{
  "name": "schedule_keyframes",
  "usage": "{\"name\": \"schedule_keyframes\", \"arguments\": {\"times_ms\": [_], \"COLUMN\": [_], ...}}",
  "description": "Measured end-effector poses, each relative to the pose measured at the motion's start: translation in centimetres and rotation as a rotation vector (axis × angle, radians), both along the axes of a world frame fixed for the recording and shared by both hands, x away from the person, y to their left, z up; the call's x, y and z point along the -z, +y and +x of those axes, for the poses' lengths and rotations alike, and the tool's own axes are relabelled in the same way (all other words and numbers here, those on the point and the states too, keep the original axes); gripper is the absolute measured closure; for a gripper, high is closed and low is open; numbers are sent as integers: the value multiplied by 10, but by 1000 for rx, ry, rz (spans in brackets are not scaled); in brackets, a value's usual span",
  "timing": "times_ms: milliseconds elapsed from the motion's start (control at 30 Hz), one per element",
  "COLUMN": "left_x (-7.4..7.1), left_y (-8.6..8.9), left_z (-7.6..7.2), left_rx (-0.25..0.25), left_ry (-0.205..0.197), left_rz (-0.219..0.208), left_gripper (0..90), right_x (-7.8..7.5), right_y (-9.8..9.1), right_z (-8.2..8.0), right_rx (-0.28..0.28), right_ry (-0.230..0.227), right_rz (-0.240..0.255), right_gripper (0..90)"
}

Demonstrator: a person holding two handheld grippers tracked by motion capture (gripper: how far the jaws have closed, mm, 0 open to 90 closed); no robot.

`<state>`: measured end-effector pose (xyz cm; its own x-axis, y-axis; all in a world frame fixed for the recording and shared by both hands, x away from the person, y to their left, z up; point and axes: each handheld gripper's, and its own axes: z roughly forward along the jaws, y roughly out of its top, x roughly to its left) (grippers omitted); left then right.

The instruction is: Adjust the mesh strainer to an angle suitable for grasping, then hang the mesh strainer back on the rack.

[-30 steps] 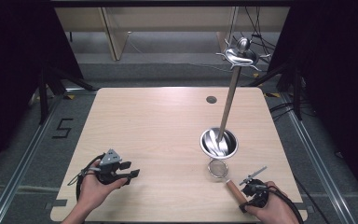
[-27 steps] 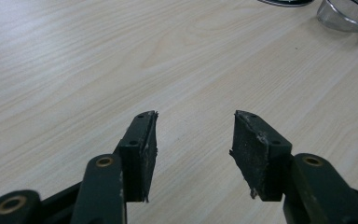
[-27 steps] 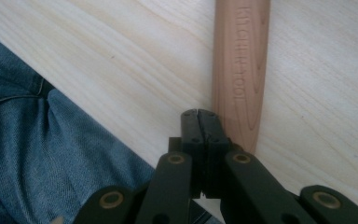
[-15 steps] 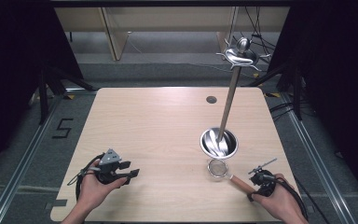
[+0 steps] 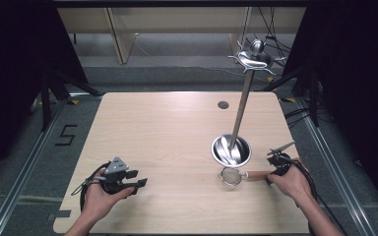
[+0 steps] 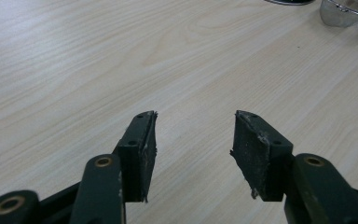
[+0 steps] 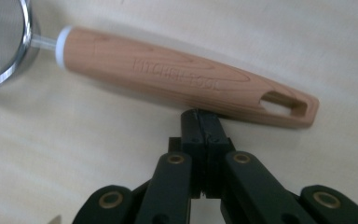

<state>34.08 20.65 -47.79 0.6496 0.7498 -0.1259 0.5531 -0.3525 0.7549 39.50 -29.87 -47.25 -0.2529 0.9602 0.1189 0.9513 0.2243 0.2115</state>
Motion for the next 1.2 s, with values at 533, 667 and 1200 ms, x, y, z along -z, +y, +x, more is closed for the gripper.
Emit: {"name": "schedule_keyframes", "arguments": {"times_ms": [533,667,1200], "left_x": [-2,0,0], "left_y": [-1,-3,-3], "left_z": [1,1,1], "left_rx": [12,9,14], "left_ry": [-1,1,5], "left_rz": [-12,-32,-7], "left_gripper": [483,483,483], "right_x": [-17,-19,-12], "right_y": [5,6,1], "right_z": [11,5,27], "right_rx": [152,235,373], "right_ry": [-135,-149,-75], "right_rz": [105,138,169], "right_gripper": [683,574,386]}}
